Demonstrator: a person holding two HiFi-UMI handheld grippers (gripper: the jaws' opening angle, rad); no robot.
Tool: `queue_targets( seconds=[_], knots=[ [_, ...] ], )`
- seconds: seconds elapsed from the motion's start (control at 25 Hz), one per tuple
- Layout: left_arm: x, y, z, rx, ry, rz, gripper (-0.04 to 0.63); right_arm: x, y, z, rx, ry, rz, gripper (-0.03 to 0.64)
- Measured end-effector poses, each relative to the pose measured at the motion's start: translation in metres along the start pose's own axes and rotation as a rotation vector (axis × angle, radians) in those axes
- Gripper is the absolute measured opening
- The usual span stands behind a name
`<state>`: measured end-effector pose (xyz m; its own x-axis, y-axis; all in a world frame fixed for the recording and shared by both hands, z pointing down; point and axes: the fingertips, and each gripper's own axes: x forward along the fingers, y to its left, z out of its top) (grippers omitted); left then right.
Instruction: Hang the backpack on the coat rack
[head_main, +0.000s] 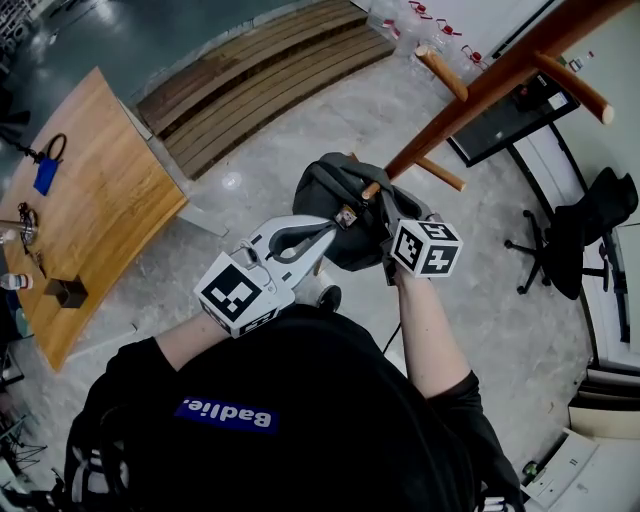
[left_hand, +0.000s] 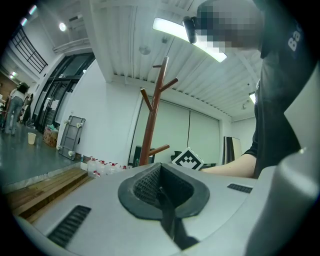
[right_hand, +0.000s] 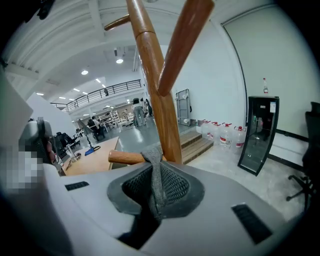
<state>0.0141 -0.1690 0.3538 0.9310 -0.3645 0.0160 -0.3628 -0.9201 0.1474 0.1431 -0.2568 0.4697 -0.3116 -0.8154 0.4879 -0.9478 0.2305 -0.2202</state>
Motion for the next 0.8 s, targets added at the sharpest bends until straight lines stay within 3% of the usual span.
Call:
queue_targets(
  seconds=[0.36, 0.6, 0.72, 0.8],
  knots=[
    [-0.005, -0.006, -0.004, -0.001, 0.006, -0.029, 0.008, 0.005, -0.001, -0.006, -0.196, -0.004, -0.070, 0.068],
    [-0.024, -0.010, -0.005, -0.036, -0.024, -0.062, 0.008, -0.037, 0.016, 0.006, -0.309, -0.043, -0.127, 0.092],
    [-0.029, -0.018, -0.003, -0.030, -0.037, -0.078, 0.008, -0.069, 0.040, 0.008, -0.328, -0.096, -0.097, 0.092],
    [-0.029, -0.026, -0.003, -0.025, -0.042, -0.072, 0.008, -0.088, 0.062, 0.001, -0.324, -0.126, -0.029, 0.091]
  ],
)
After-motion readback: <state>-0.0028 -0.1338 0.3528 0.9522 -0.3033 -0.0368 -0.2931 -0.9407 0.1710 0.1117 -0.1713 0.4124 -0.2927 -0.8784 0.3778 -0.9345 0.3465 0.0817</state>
